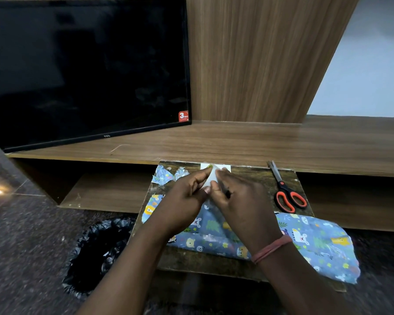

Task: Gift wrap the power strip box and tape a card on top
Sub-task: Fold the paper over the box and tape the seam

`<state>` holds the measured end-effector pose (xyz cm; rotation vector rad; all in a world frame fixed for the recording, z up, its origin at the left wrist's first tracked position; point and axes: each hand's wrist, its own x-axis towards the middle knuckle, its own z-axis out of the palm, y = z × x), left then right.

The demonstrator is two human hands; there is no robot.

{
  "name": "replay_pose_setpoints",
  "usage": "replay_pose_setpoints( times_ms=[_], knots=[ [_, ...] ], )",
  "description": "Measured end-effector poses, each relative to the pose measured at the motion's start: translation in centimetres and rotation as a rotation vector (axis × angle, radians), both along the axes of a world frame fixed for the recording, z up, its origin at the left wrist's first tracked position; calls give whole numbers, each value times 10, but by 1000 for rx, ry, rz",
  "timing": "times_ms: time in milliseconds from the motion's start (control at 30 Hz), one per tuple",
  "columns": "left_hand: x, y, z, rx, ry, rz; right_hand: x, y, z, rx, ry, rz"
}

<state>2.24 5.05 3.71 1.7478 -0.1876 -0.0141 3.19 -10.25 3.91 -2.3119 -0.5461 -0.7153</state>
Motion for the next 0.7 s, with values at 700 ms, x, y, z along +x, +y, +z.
replay_pose_setpoints(
  times_ms=[700],
  knots=[
    [-4,-3,-1,-32,-38,2,4,-13,5,221,228,30]
  ],
)
